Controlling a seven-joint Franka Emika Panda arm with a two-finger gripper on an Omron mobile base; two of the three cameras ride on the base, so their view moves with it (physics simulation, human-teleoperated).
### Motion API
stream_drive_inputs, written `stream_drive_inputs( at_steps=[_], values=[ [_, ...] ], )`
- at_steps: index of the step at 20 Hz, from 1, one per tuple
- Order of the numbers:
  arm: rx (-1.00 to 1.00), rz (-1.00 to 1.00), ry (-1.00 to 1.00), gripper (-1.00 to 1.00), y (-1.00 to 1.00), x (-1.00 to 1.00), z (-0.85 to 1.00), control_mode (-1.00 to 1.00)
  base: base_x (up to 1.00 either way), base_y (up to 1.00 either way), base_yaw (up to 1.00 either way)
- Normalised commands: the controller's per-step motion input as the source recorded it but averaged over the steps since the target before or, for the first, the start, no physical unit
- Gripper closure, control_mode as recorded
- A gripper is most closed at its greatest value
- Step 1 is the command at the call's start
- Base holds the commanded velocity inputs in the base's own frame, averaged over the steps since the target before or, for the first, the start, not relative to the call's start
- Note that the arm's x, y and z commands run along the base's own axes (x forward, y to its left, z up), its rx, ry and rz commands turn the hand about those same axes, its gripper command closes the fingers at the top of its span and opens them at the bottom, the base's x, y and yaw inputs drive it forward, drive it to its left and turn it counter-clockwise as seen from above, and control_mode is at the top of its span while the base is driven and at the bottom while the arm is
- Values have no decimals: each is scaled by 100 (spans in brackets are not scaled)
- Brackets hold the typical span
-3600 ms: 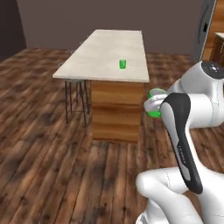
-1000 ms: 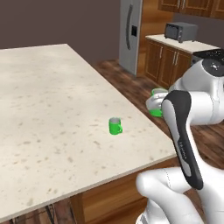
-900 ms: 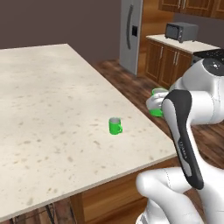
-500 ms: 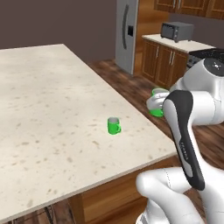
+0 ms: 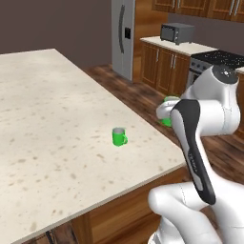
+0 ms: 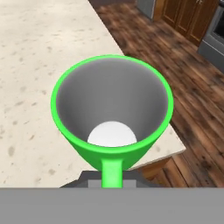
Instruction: Clear the mugs and bowl far away from the sink.
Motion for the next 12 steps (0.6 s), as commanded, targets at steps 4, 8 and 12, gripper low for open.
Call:
stream_drive_inputs(
  at_steps=[4, 8, 12],
  values=[
    [-2, -11, 7, 100, 0, 29, -37, -100, 0, 0, 0],
    [0, -2, 7, 100, 0, 24, -44, -100, 0, 0, 0],
    [0, 0, 1, 100, 0, 26, -45, -100, 0, 0, 0]
  ],
)
